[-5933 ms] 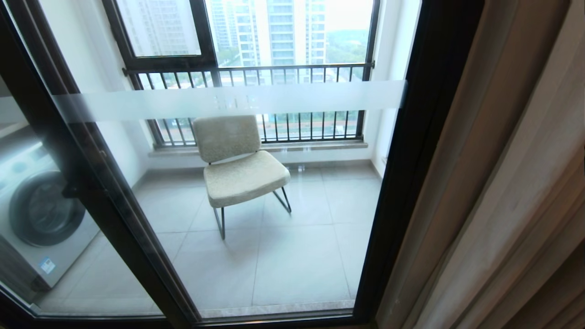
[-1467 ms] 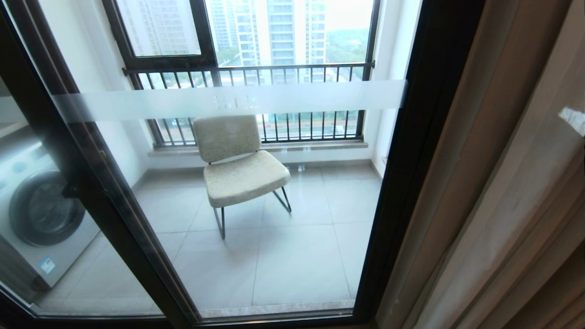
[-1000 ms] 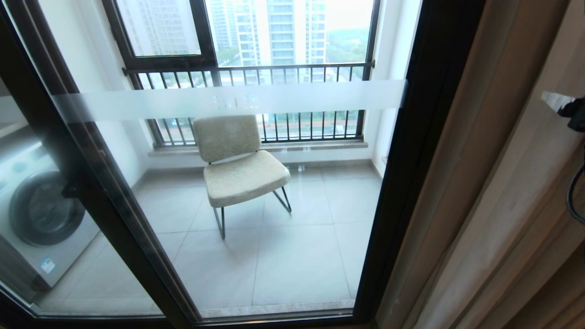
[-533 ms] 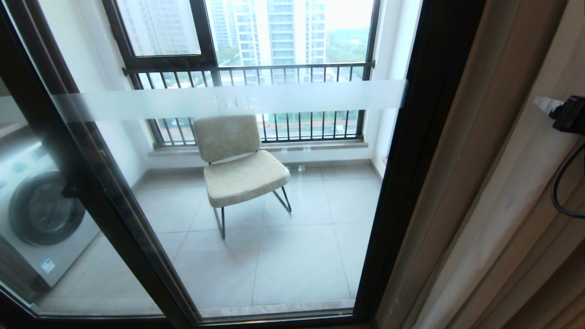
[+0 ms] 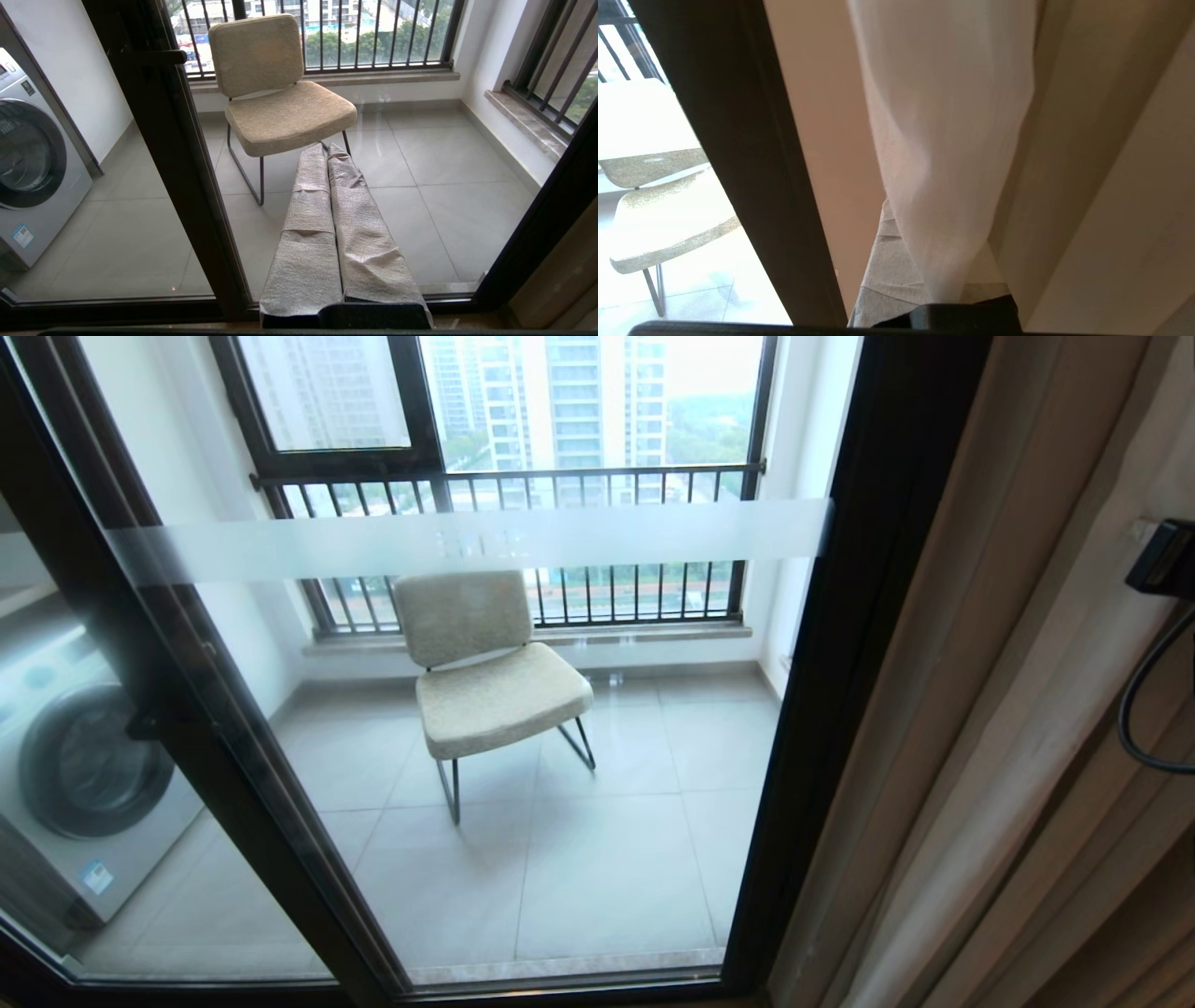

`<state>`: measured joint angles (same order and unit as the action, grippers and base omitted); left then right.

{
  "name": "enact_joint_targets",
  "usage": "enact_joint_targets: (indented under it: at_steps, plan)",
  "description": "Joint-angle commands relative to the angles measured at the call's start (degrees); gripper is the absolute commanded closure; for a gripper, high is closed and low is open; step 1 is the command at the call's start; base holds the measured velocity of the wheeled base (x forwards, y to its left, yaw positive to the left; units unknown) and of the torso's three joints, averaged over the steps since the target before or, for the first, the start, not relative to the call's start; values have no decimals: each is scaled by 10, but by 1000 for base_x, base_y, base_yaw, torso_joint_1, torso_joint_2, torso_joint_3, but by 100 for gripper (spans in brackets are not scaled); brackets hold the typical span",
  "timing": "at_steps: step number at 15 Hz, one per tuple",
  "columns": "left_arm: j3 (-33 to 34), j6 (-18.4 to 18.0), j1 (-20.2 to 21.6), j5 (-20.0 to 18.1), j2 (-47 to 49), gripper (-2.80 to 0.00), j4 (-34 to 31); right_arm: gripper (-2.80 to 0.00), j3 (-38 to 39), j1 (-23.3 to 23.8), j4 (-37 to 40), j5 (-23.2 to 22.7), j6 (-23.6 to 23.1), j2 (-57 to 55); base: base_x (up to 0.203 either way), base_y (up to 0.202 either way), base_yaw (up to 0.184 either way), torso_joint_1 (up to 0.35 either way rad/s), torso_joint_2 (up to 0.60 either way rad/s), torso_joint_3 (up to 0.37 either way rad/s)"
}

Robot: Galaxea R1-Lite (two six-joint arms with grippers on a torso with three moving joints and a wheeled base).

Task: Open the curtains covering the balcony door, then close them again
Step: Close the inner curtains on both sides

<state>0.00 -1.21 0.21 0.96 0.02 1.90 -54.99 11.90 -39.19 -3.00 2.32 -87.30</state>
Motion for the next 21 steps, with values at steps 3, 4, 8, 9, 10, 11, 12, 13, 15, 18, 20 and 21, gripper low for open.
enact_joint_targets:
  at_steps: [3,4,8,9,10,11,12,13,15,18,20,21]
  plan:
    - [0,0,1,0,0,0,0,0,5,-23,-4,1,-6,14,0,0,0,0,0,0]
    - [0,0,1,0,0,0,0,0,7,-31,-4,1,-9,20,0,0,0,0,0,0]
    - [0,0,0,0,0,0,0,0,5,-67,-4,2,-11,39,0,0,0,0,0,0]
    - [0,0,1,0,0,0,0,0,5,-76,-4,2,-11,41,0,0,0,0,0,0]
    - [0,0,0,0,0,0,0,0,4,-83,-4,2,-12,41,0,0,0,0,0,0]
    - [0,0,1,0,0,0,0,0,5,-86,-4,2,-12,42,0,0,0,0,0,0]
    - [0,0,0,0,0,0,0,0,8,-86,-4,2,-12,43,0,0,0,0,0,0]
    - [0,0,1,0,0,0,0,0,11,-86,-4,3,-11,46,0,0,0,0,0,0]
    - [0,0,1,0,0,0,0,0,18,-86,-4,3,-11,52,0,0,0,0,0,0]
    - [0,0,1,0,0,0,0,0,19,-85,-4,4,-11,50,0,0,0,0,0,0]
    - [0,0,0,0,0,0,0,0,19,-86,-4,4,-11,49,0,0,0,0,0,0]
    - [0,0,1,0,0,0,0,0,21,-86,-4,3,-10,49,0,0,0,0,0,0]
